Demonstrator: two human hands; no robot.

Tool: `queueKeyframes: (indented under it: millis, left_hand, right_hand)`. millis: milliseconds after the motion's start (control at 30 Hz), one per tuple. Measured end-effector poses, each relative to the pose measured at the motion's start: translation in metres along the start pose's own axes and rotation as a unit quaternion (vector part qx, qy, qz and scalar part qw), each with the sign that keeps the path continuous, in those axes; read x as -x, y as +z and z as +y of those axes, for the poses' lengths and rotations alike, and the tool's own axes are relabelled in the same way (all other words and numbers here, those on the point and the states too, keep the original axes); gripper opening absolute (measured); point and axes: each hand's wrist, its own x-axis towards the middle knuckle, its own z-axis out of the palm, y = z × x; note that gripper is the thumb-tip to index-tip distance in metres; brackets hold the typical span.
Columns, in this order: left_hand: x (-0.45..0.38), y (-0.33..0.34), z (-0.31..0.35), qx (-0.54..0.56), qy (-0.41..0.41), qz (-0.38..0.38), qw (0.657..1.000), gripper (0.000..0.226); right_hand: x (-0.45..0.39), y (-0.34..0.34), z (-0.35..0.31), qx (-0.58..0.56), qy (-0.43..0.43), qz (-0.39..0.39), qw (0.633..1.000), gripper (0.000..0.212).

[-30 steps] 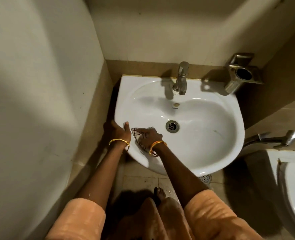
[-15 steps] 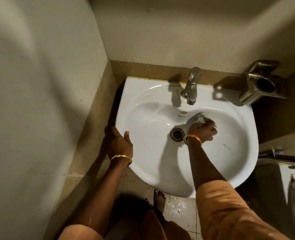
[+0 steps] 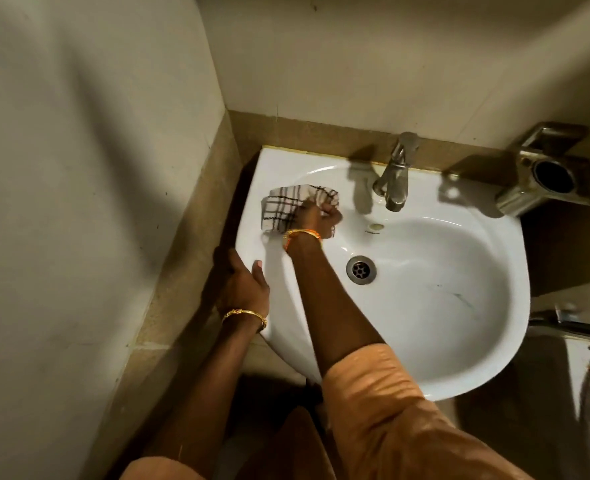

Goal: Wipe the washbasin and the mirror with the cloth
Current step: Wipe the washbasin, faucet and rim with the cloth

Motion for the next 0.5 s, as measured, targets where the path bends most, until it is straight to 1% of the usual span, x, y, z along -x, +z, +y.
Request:
queueKeyframes:
  millis: [100, 167, 233, 267, 300, 333, 367, 400, 433, 500]
  left_hand:
    - [-0.001, 0.001, -0.002, 0.004, 0.009, 0.012, 1.000, 0.060]
    - [-0.003, 0.002, -0.002, 0.026, 0.005, 0.000, 1.000, 0.060]
    - [-0.003, -0.001, -0.002, 0.044, 0.008, -0.006, 0.999, 0.058]
    - [-0.003, -0.002, -0.002, 0.058, 0.006, -0.010, 0.998, 0.057]
    - [-0.002, -0.004, -0.003, 0.073, 0.007, -0.014, 0.997, 0.056]
    - [-0.003, -0.005, -0.005, 0.090, 0.010, -0.014, 0.996, 0.056]
    - [-0.003, -0.006, -0.005, 0.104, 0.014, -0.019, 0.994, 0.056]
    - [-0.005, -0.007, -0.007, 0.116, 0.015, -0.026, 0.993, 0.055]
    - [-0.008, -0.007, -0.009, 0.127, 0.015, -0.031, 0.991, 0.056]
    - [-0.013, -0.008, -0.012, 0.147, 0.011, -0.048, 0.988, 0.059]
  right_hand:
    - [-0.023, -0.028, -0.020, -0.079, -0.034, 0.075, 0.993, 0.033]
    - [-0.030, -0.039, -0.028, -0.105, -0.047, 0.081, 0.990, 0.033]
    - [-0.018, -0.037, -0.021, -0.041, -0.078, 0.047, 0.995, 0.027]
    - [-0.009, -0.033, -0.014, 0.024, -0.094, -0.005, 0.995, 0.027]
    - [-0.001, -0.028, -0.002, 0.106, -0.106, -0.072, 0.986, 0.034]
    - [0.006, -0.026, 0.012, 0.214, -0.118, -0.142, 0.959, 0.039]
    - [0.011, -0.026, 0.022, 0.314, -0.131, -0.201, 0.919, 0.038]
    - [0.017, -0.028, 0.026, 0.398, -0.135, -0.238, 0.876, 0.035]
    - [0.020, -0.032, 0.028, 0.445, -0.136, -0.268, 0.843, 0.034]
    - [0.017, -0.046, 0.027, 0.519, -0.124, -0.318, 0.784, 0.041]
